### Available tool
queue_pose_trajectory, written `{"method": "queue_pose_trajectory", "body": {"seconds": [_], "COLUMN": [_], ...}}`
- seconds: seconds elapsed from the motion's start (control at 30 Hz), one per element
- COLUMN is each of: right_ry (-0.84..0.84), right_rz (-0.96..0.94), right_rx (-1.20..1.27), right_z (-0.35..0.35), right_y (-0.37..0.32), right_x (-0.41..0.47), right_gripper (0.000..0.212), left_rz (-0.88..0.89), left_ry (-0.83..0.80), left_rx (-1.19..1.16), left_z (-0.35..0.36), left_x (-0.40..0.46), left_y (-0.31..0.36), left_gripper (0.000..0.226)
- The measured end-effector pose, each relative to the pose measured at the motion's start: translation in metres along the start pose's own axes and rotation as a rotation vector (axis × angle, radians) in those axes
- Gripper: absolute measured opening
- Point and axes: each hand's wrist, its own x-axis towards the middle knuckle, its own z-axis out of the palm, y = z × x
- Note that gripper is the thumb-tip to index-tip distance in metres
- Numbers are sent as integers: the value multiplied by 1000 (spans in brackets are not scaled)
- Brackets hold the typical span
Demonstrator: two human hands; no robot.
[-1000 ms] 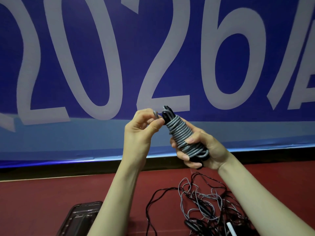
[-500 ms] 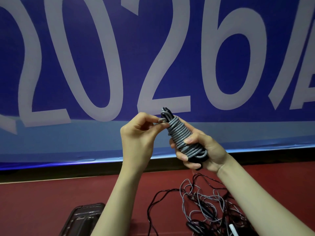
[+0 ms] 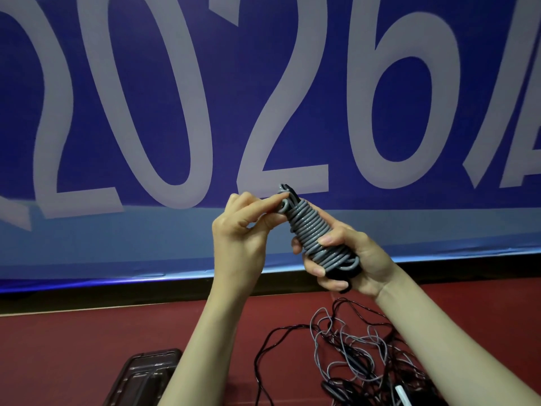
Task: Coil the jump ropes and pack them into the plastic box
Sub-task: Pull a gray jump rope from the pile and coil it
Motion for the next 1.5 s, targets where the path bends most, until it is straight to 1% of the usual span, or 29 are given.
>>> {"method": "queue_pose_trajectory", "body": {"seconds": [0.07, 0.13, 0.2, 0.3, 0.37, 0.43, 0.5, 0.57, 0.63, 0.73, 0.9, 1.03, 1.13, 1.23, 1.3, 1.5], "right_ry": [-15, -9, 10, 44, 84, 146, 216, 266, 300, 329, 343, 365, 409, 473, 487, 495], "right_rz": [-1, -3, -5, 1, 9, 6, 5, 6, -11, -52, -82, -121, -192, -266, -290, -346], "right_rx": [14, 21, 16, -6, -36, -76, -116, -149, -167, -156, -136, -165, -263, -517, -661, -835], "right_z": [1, 2, 2, 3, 3, 4, 5, 7, 10, 14, 17, 21, 24, 26, 25, 26], "right_y": [-1, -1, -1, 0, 0, 0, 0, -1, 0, 2, -2, -2, 0, -1, -2, -8], "right_x": [0, 1, 1, 0, 0, 1, 1, 2, 4, 6, 5, 7, 9, 8, 5, 2], "right_gripper": [53, 48, 49, 54, 58, 51, 45, 43, 43, 42, 44, 46, 45, 37, 32, 37], "left_rz": [-75, -158, -208, -225, -232, -212, -157, -85, -64, -111, -125, -155, -226, -311, -345, -405], "left_ry": [14, 39, 61, 78, 77, 83, 99, 111, 136, 169, 150, 180, 231, 246, 248, 219], "left_rx": [-86, -147, -183, -176, -149, -92, -1, 108, 176, 159, 112, 90, 26, -55, -75, -104], "left_z": [0, -1, -1, -1, -1, -3, -5, -5, -3, 1, 0, 1, 2, 2, 2, 0], "left_x": [1, 2, 3, 3, 2, 1, 2, 1, -2, -3, 0, 1, 3, 4, 4, 8], "left_y": [2, 5, 8, 11, 10, 8, 6, 4, 3, 3, 5, 7, 7, 6, 8, 16], "left_gripper": [35, 36, 33, 28, 25, 25, 24, 21, 19, 20, 20, 26, 25, 22, 22, 21]}}
